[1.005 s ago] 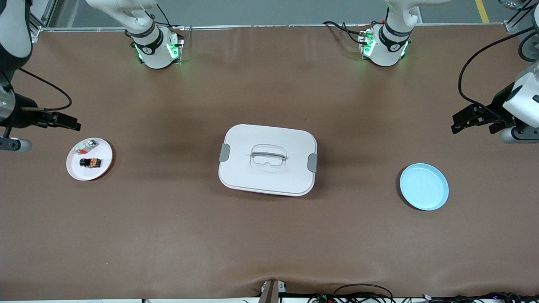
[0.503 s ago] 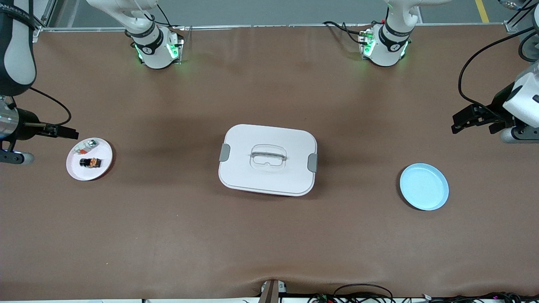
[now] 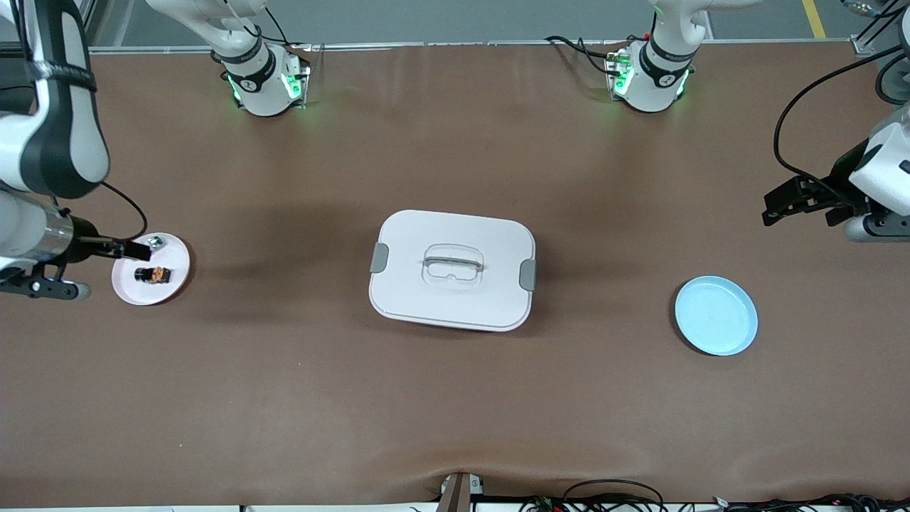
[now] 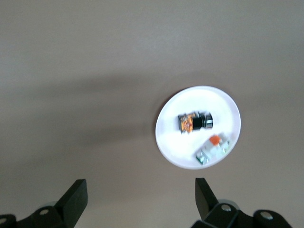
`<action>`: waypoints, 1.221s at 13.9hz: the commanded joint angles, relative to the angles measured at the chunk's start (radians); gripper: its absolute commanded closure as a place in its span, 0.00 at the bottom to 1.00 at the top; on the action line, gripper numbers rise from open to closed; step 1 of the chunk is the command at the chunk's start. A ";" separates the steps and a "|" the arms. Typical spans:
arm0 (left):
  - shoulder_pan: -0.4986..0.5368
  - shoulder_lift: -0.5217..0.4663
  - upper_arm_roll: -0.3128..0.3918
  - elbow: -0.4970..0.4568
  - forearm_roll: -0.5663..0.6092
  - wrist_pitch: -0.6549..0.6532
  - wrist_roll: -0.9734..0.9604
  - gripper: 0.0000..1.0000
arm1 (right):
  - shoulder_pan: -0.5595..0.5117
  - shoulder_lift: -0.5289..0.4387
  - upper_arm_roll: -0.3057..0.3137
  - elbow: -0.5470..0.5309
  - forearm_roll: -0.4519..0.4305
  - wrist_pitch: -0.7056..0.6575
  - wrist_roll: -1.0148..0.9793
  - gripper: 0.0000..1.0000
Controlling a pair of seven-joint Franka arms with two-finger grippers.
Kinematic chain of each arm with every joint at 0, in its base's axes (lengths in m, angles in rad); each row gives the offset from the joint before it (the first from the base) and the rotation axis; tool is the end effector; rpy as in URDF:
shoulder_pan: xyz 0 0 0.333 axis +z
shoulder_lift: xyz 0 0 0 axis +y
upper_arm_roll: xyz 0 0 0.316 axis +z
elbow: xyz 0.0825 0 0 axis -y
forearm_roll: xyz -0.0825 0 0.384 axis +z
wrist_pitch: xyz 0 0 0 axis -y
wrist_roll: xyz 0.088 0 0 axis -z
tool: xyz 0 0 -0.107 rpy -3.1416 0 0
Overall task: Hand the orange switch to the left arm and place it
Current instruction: 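Move the right gripper over the orange-black switch on the white plate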
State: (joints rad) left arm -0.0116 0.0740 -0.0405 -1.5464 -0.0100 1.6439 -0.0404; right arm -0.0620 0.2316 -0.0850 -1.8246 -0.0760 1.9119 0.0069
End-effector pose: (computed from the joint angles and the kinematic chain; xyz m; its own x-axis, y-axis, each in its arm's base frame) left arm 0.5829 -0.0305 0.6005 0.9997 -0.0108 0.0230 -0.0111 -0.9998 0.0139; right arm 0.5958 -0.0911 0.3977 0.9814 -0.1272 -0.1437 -0.1154 -0.9895 0.0876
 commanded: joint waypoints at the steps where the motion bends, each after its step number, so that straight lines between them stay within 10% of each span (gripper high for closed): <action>1: 0.004 0.006 -0.005 0.023 0.002 -0.024 0.013 0.00 | -0.059 0.037 0.008 -0.059 -0.008 0.108 -0.080 0.00; 17: -0.002 0.004 -0.009 0.037 0.002 -0.024 0.010 0.00 | -0.197 0.236 0.010 -0.130 -0.008 0.436 -0.294 0.00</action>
State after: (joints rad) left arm -0.0168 0.0740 -0.0453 -1.5364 -0.0100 1.6438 -0.0404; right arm -0.2181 0.4579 -0.0893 -1.9516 -0.0779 2.3255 -0.2472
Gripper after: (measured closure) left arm 0.000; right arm 0.000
